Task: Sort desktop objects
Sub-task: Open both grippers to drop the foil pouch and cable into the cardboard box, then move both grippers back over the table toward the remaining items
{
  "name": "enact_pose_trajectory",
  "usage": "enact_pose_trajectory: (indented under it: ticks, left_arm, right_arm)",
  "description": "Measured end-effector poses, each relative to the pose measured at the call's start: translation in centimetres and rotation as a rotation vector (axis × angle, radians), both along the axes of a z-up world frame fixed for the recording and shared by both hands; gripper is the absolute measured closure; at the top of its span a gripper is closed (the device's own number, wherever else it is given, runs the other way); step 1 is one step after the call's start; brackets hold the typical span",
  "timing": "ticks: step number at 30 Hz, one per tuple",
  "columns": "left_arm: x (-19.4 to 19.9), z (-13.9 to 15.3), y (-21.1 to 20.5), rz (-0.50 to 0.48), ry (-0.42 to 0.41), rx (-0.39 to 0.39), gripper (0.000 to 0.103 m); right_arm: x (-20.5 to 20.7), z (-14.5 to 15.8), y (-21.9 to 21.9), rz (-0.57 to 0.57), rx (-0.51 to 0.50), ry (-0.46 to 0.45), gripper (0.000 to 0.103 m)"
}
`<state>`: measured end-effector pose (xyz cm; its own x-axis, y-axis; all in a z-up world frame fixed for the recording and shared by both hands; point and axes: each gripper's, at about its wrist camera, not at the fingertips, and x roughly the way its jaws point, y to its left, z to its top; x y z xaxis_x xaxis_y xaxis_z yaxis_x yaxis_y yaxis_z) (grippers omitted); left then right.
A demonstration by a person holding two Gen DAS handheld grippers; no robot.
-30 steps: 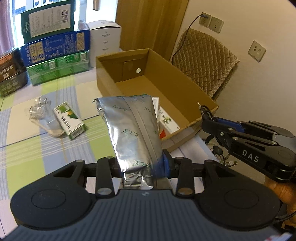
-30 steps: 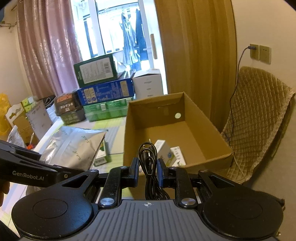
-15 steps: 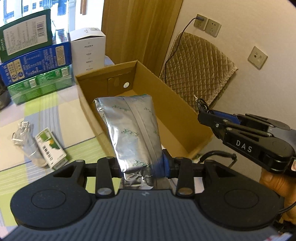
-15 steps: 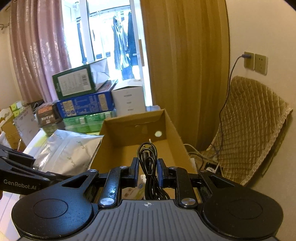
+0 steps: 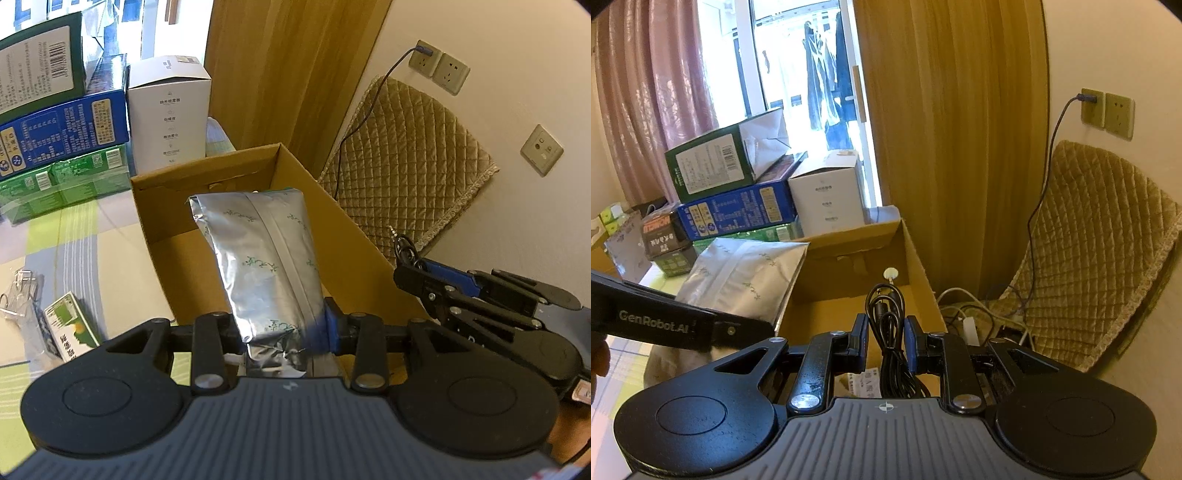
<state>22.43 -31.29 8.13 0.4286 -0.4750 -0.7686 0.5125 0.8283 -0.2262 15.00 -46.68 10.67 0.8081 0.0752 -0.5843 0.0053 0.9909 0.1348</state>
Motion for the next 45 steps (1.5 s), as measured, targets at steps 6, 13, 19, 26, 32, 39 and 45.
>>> enact_pose_trajectory:
  ticks: [6, 13, 19, 26, 32, 39, 45]
  left_arm:
    - [0.9, -0.9, -0.7, 0.007, 0.020, -0.008, 0.070]
    - [0.9, -0.7, -0.5, 0.029, -0.003, -0.008, 0.070]
    - [0.6, 0.3, 0.6, 0.043, -0.032, -0.010, 0.068]
    - [-0.1, 0.9, 2.2, 0.060, -0.054, -0.016, 0.060]
    - [-0.9, 0.8, 4.0, 0.081, -0.056, -0.018, 0.054]
    - [-3.1, 0.6, 7.0, 0.123, -0.054, -0.022, 0.044]
    - [-6.1, 0.9, 9.8, 0.154, -0.086, -0.004, 0.030]
  right_arm:
    - [0.9, -0.3, -0.3, -0.002, 0.005, 0.007, 0.086]
    - [1.6, -0.4, -0.4, 0.000, 0.004, 0.011, 0.086]
    - [2.1, -0.6, 0.1, 0.012, 0.000, 0.021, 0.086]
    - [2.7, -1.1, 0.3, 0.026, 0.051, 0.008, 0.071]
    - [1.9, -0.6, 0.0, 0.010, 0.056, -0.002, 0.062]
    - [-0.6, 0.2, 0.4, 0.012, 0.059, 0.013, 0.055]
    - [-3.3, 0.8, 3.2, 0.045, 0.043, 0.039, 0.039]
